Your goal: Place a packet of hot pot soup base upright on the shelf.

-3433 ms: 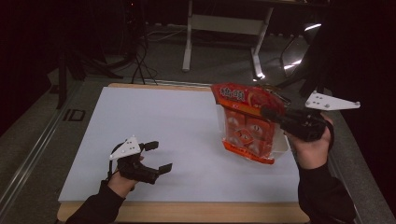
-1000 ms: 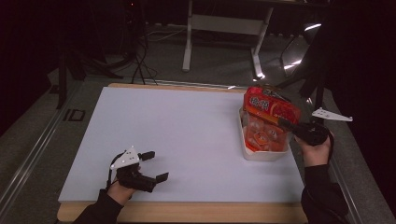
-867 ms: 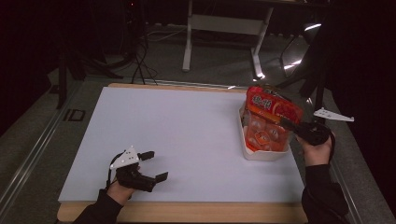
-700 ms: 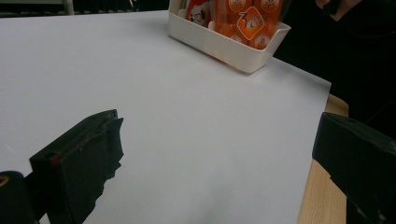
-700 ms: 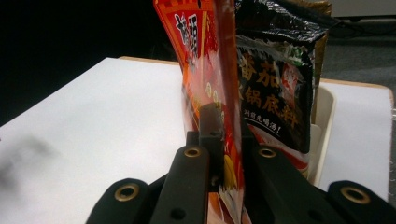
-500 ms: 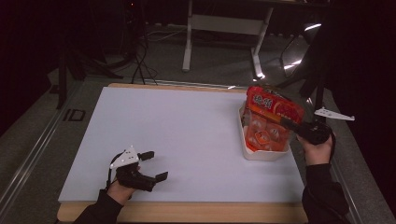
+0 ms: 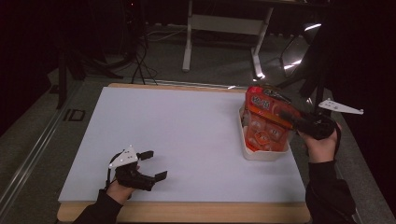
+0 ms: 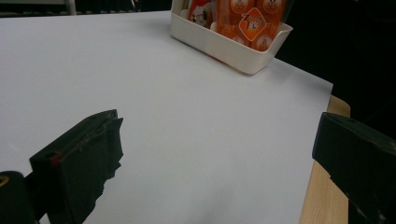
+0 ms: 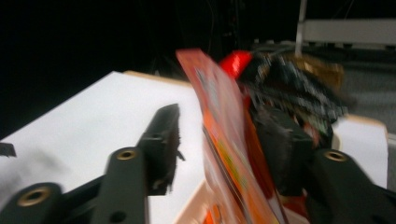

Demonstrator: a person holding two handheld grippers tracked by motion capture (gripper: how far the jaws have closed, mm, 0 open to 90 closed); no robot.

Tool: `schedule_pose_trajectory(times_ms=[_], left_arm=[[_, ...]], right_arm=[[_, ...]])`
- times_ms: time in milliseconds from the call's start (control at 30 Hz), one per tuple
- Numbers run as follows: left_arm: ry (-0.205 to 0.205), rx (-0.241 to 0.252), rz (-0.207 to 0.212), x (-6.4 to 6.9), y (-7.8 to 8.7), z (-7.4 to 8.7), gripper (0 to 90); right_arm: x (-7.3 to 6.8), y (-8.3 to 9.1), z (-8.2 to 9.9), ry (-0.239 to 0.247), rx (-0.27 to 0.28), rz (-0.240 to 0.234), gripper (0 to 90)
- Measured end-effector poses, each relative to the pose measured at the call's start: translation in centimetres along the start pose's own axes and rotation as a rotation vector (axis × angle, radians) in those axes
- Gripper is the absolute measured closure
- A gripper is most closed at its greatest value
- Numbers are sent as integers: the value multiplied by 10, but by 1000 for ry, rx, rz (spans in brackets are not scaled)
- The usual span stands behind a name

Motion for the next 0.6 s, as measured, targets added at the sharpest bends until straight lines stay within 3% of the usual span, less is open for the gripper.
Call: schedule_pose_trajectory(times_ms=[133,267,400,600], left_arm=[[1,-3,1,0,0,0,19],[2,-5,1,0,0,1,19],[2,-6,2,0,0,1,19],[1,-3,3,1,0,1,19]], right_arm=[[-13,6,-19,46,40,22,369],[-30,11,-34,73,75,4,298],[-49,15,-46,84,102,-40,236],[-76,15,-50,103,93,-113,138]])
Point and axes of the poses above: each handheld gripper's, and its own axes: y roughly backward along the jaws, z roughly out of its underside, x roughly to its right, the point moved 9 cm from there along -y, roughly forward along the jaws, and after that the axes turned 4 degrees about y, right-handed, at the moved point
